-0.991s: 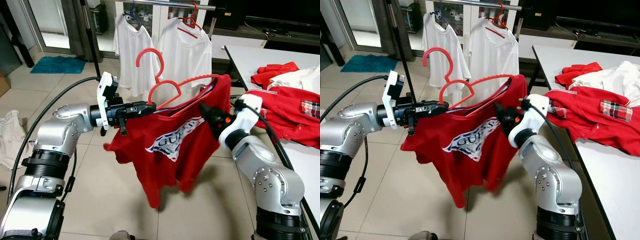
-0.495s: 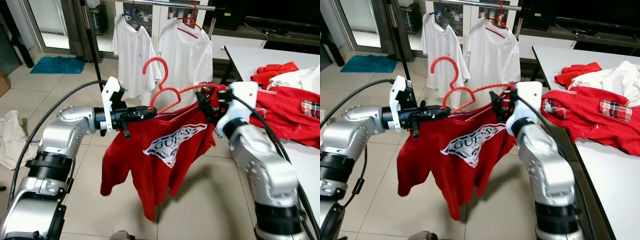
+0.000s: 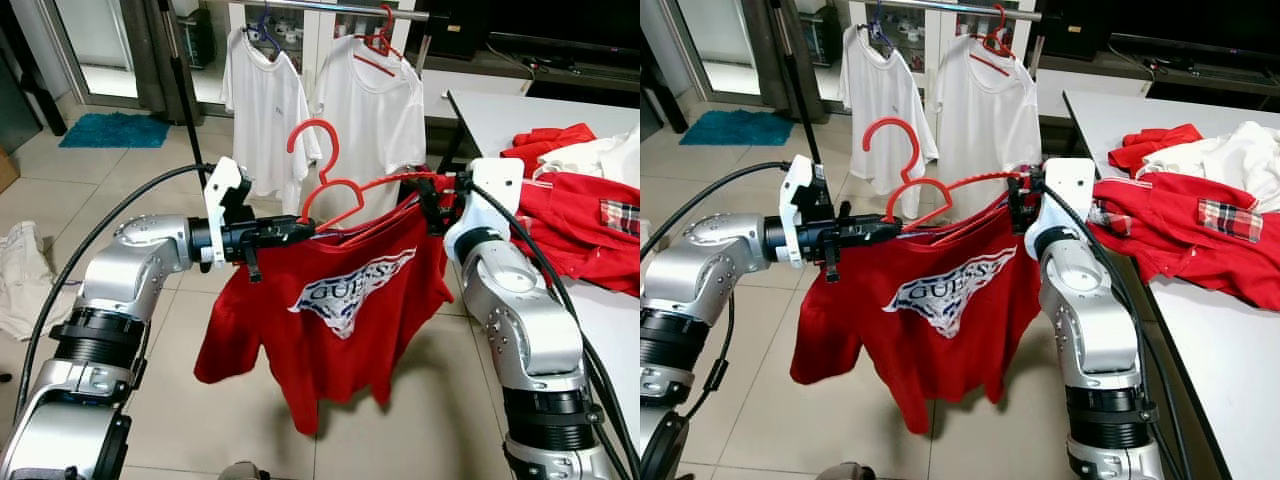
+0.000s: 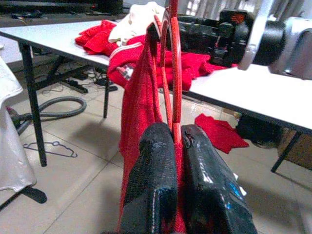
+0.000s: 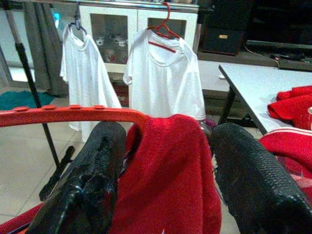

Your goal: Hang hanger

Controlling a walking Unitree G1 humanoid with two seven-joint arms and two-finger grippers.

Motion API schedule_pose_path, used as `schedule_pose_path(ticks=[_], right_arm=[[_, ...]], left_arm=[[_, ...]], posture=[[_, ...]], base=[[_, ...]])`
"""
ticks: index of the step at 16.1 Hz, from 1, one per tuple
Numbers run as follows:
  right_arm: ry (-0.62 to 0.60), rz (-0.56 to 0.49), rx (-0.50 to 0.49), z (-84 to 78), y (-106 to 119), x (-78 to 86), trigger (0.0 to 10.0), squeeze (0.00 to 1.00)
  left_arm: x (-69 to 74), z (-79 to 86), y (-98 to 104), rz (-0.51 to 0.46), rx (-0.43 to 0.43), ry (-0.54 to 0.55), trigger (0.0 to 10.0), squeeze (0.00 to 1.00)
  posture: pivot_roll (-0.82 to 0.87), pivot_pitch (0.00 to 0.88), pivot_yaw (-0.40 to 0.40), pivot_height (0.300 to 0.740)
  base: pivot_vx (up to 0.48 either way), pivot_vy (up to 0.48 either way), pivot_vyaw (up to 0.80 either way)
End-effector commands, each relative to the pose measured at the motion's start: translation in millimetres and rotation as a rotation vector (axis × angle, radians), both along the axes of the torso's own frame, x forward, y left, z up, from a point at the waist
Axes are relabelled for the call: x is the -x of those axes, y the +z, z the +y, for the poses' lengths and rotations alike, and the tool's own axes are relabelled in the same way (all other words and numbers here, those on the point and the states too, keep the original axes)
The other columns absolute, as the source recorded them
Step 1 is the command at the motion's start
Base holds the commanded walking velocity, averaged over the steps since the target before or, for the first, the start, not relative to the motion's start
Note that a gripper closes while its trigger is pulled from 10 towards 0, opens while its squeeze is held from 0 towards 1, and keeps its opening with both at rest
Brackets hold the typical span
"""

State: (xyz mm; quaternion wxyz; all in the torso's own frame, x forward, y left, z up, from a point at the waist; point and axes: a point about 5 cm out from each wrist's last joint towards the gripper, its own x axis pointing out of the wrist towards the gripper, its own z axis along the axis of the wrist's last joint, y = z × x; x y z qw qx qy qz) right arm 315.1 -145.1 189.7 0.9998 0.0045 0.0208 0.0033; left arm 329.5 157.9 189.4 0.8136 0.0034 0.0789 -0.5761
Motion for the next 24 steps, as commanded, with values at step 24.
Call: schedule_pose_path(ticks=[24], right_arm=[[0.758, 0.131, 0.196, -70.6, -12, 67.6, 10.0, 0.00]], left_arm=[[10.1, 18.9, 12, 0.034, -0.164, -0.341, 0.0, 0.00]], posture=[[0.01, 0.000, 0.007, 0.740]], base=[[0.000, 0.000, 0.00]])
